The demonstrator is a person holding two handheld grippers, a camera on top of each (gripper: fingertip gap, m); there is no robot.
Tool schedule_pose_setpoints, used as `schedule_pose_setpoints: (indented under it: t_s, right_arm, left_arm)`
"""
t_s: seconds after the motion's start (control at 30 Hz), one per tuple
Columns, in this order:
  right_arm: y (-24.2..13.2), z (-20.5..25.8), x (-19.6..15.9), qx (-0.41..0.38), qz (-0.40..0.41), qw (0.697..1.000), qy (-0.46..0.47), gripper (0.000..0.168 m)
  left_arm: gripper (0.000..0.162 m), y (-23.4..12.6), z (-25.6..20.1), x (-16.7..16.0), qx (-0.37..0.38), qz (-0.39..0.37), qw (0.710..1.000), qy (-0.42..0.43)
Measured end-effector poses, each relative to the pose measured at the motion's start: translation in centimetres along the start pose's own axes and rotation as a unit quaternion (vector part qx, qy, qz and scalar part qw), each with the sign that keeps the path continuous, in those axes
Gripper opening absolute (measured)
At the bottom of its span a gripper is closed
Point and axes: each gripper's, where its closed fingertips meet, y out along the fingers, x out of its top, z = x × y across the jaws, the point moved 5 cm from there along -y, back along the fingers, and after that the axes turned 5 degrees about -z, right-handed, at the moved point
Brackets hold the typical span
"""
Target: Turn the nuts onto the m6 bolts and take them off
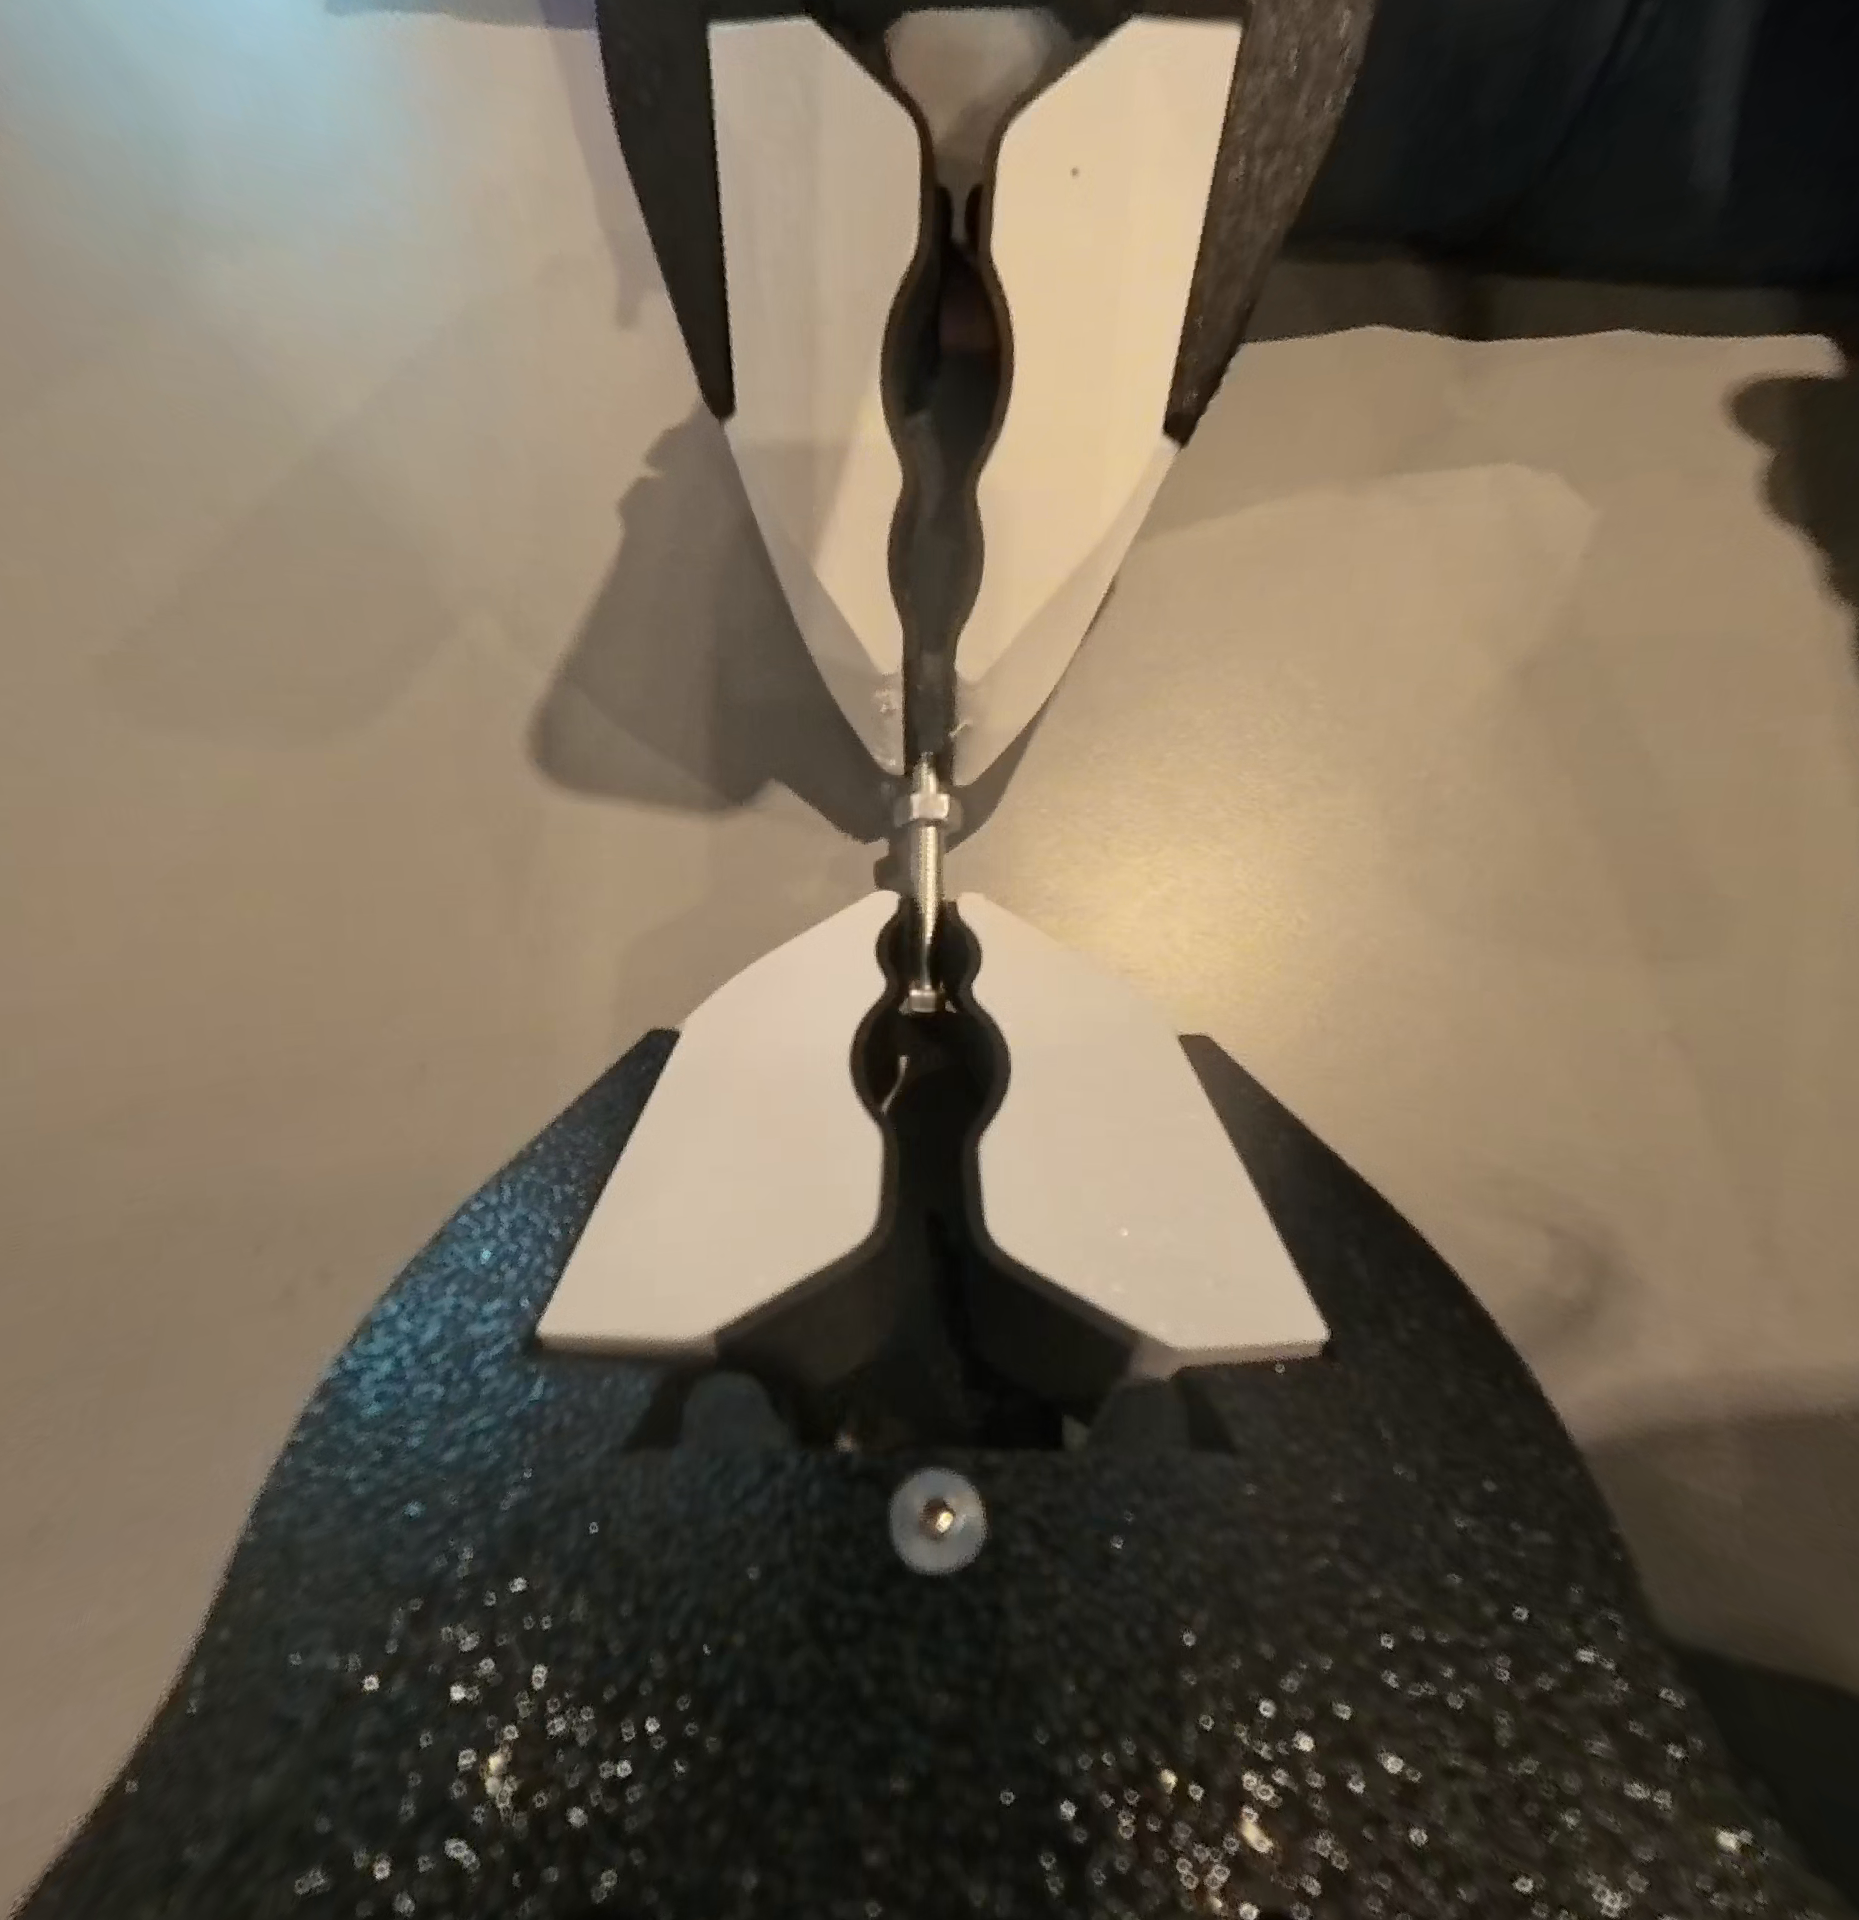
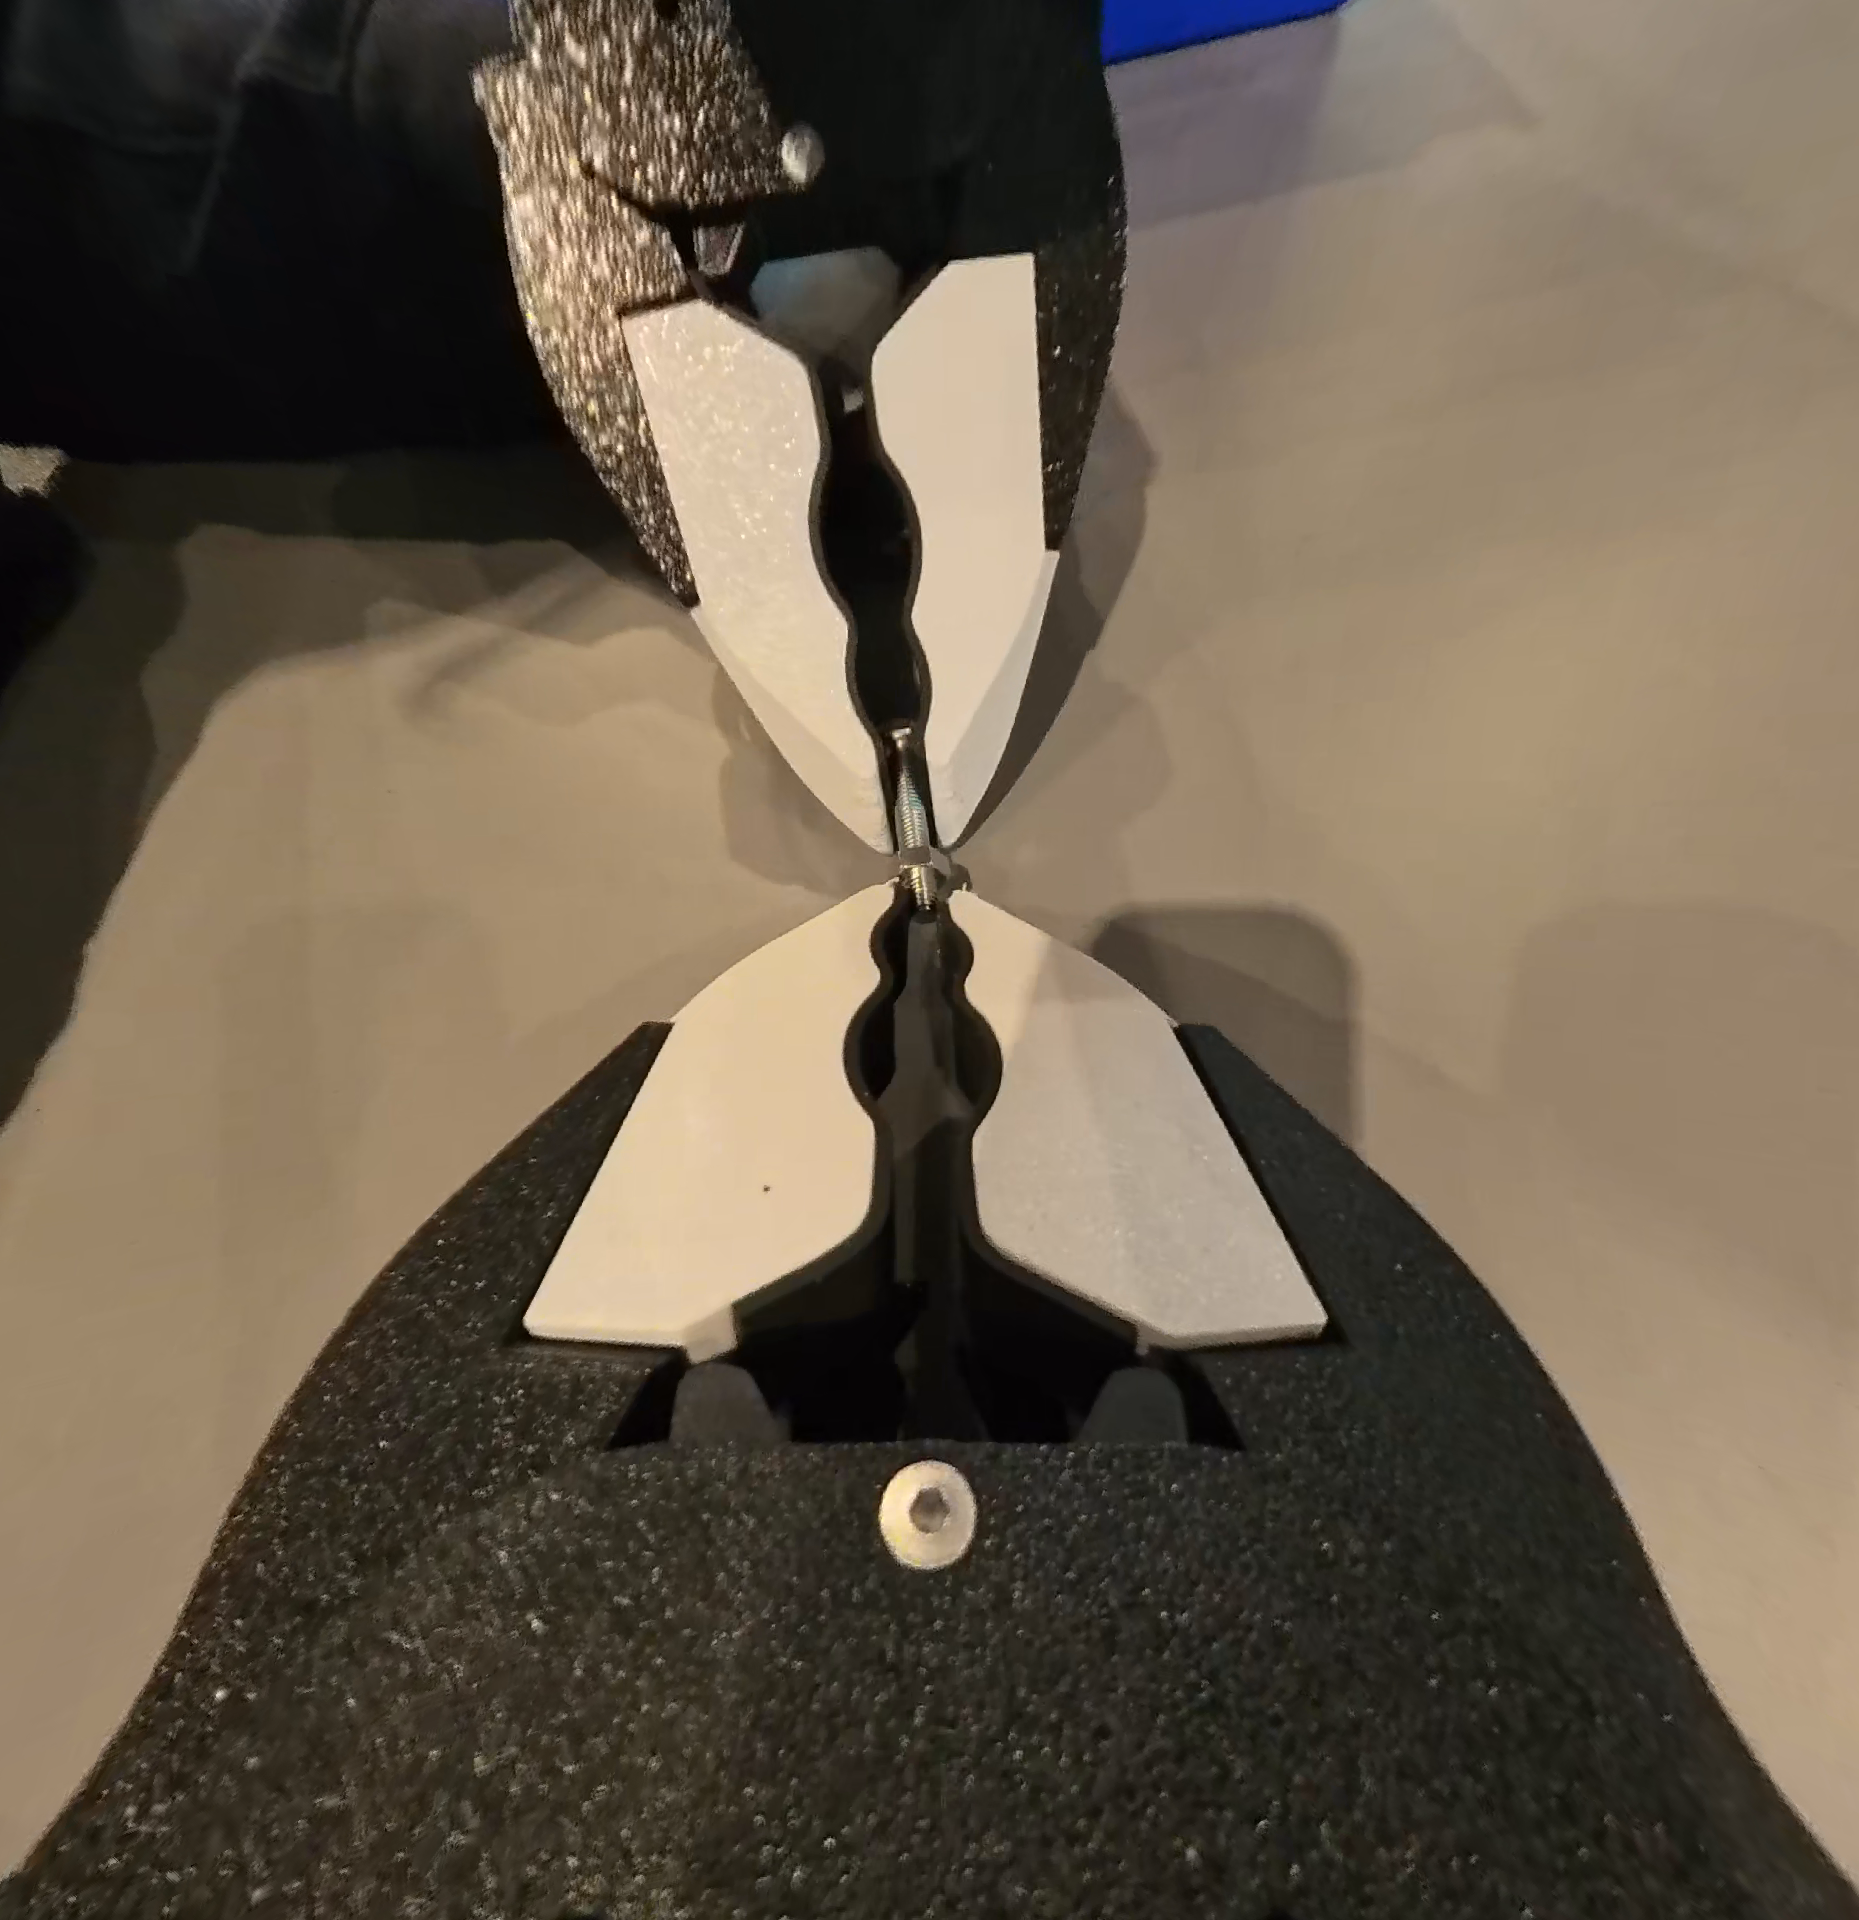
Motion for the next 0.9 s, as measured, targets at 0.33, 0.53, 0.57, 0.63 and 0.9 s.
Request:
schedule_pose_setpoints:
  t_s: [0.33, 0.53, 0.57, 0.63, 0.9]
  right_arm:
    - [0.3, 0.5, 0.5, 0.032, -0.02, 0.999, 0.025, 0.027]
    - [0.7, 0.7, 0.6, 0.02, -0.013, 1.0, 0.006, 0.03]
    - [0.8, 0.7, 0.5, 0.019, -0.007, 1.0, 0.003, 0.03]
    - [0.9, 0.9, 0.4, 0.019, -0.002, 1.0, -0.006, 0.03]
    - [0.2, 1.6, 0.9, 0.059, -0.038, 0.997, -0.011, 0.018]
  left_arm:
    - [0.005, 0.0, 0.1, 0.0, -0.004, 0.001, 1.0, -0.005]
    - [0.005, 0.0, 0.1, 0.0, -0.005, 0.001, 1.0, -0.007]
    - [0.005, 0.0, 0.1, 0.0, -0.005, 0.001, 1.0, -0.008]
    - [0.005, 0.0, 0.1, 0.0, -0.005, 0.001, 1.0, -0.008]
    - [0.005, 0.0, 0.2, 0.0, -0.007, 0.001, 1.0, -0.012]
